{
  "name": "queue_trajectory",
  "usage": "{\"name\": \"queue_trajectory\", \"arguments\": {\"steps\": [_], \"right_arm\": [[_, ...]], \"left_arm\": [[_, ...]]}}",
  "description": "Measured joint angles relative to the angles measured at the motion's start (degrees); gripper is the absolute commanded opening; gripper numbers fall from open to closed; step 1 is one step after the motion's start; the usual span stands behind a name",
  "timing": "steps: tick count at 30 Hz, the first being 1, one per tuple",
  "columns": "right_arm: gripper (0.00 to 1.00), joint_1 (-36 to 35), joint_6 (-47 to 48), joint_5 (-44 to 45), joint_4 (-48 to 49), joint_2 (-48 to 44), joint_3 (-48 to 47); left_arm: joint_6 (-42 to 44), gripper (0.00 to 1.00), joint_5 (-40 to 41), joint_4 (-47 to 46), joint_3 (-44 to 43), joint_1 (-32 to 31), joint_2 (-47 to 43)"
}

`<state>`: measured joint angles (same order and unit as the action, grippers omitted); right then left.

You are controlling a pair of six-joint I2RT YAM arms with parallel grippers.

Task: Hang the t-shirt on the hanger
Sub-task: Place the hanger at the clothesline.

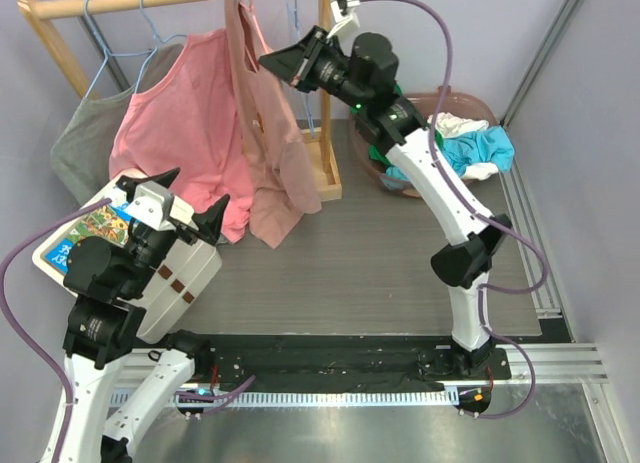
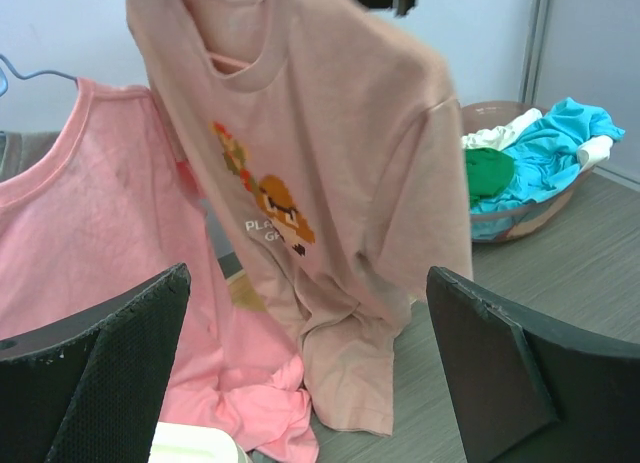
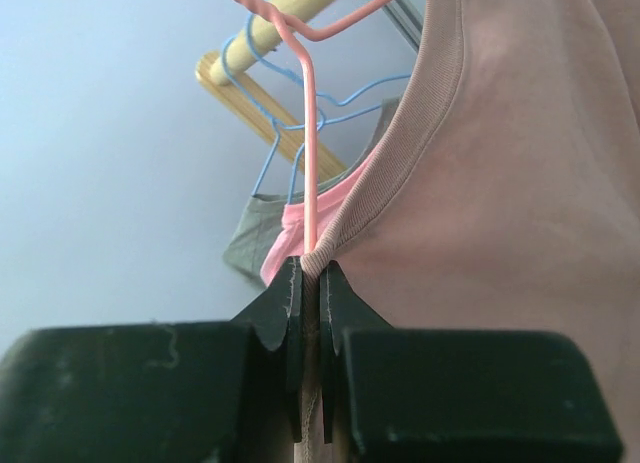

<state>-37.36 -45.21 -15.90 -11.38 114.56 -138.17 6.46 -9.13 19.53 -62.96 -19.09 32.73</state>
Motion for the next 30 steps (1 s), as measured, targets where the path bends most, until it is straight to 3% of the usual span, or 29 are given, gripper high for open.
{"name": "queue_trajectory", "arguments": {"steps": [20, 23, 24, 27, 30], "right_arm": [[0.01, -8.59, 1.66, 23.04, 10.69, 15.82, -7.89], [0.24, -9.33, 2.08, 23.61, 10.91, 16.98, -7.78], [0.42, -9.46, 2.29, 23.58, 10.93, 17.09, -7.43], [0.74, -9.68, 3.3, 23.1, 11.78, 17.03, -6.47], [0.84, -9.79, 5.79, 20.81, 13.57, 14.49, -2.16]], "left_arm": [[-0.55, 1.0, 3.04, 3.87, 0.11, 0.0, -0.94], [-0.76, 1.0, 4.98, 5.7, 0.07, 0.0, -0.63], [-1.03, 1.0, 5.88, 6.38, 0.07, 0.0, -0.35], [-1.62, 1.0, 8.02, 8.15, 0.07, 0.0, 0.52], [-2.27, 1.0, 9.2, 9.46, 0.04, 0.0, 1.01]]}}
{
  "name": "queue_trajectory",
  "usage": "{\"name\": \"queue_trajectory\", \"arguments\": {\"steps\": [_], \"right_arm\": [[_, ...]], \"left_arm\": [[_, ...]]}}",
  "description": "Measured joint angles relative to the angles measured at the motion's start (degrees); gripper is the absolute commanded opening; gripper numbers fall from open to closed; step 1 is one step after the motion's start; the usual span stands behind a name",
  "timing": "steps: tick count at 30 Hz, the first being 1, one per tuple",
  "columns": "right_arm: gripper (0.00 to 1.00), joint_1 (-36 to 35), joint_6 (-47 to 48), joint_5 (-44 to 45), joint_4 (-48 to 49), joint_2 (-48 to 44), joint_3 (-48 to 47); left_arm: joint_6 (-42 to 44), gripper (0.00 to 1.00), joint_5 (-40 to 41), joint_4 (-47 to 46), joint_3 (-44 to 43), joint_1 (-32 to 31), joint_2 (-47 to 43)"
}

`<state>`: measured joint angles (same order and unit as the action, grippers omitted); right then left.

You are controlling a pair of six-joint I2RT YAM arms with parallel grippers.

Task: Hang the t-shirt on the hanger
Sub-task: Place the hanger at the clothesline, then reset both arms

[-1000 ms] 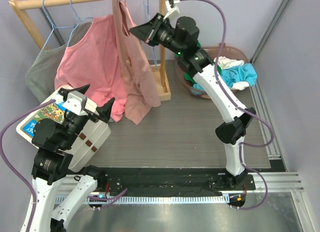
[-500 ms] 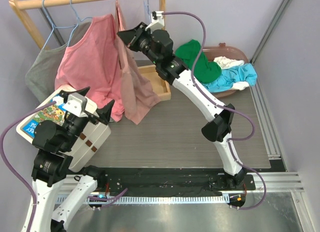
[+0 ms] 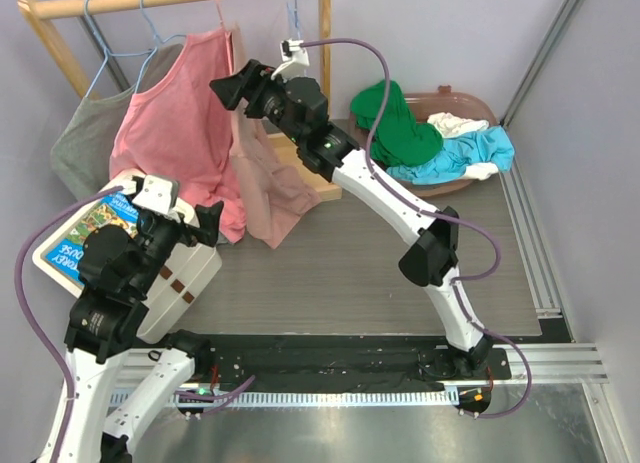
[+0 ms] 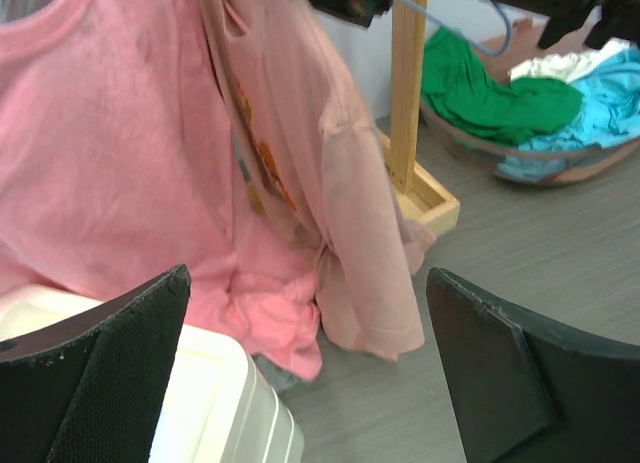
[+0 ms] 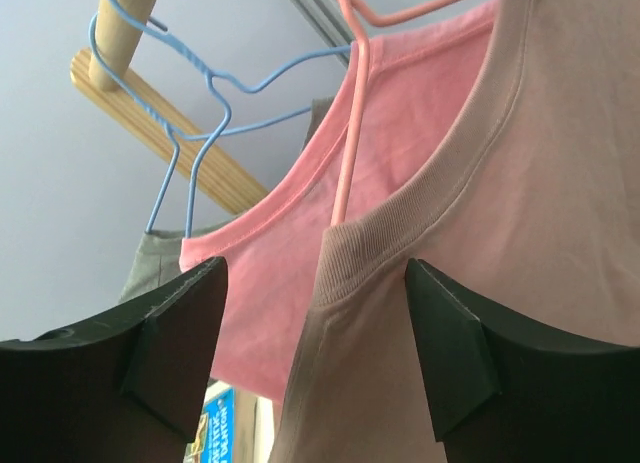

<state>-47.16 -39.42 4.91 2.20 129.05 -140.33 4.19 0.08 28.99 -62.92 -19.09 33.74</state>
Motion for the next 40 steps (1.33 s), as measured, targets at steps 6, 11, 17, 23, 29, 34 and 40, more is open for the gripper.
{"name": "queue_trajectory", "arguments": {"steps": [6, 11, 17, 23, 29, 34, 40], "right_arm": [[1.0, 0.02, 7.34, -4.07, -1.62, -13.31, 15.98], [1.0, 0.02, 18.03, -5.07, -5.44, -32.26, 29.57], [1.0, 0.04, 33.9, -2.21, -14.19, -57.96, 40.35], [1.0, 11.13, 41.27, -1.75, -27.8, -81.66, 54.34], [1.0, 19.91, 42.71, -7.8, -42.58, -94.88, 62.88], [1.0, 23.54, 44.0, -13.84, -51.34, -96.21, 65.09], [1.0, 26.08, 44.94, -18.49, -56.17, -96.85, 68.46]], "left_arm": [[-2.08, 1.0, 0.57, 8.94, -7.06, 0.04, 5.22], [-2.54, 1.0, -1.09, 18.36, -12.46, 1.22, 12.09], [-0.09, 1.0, -5.11, 31.19, -20.11, 1.62, 20.02], [0.76, 1.0, -5.18, 39.08, -29.79, 1.77, 26.23], [0.24, 1.0, -3.65, 41.33, -29.18, 4.72, 25.0], [-0.83, 1.0, -2.38, 41.68, -23.34, 11.89, 18.12], [-2.03, 1.0, -1.05, 43.54, -19.23, 16.94, 8.09]]}}
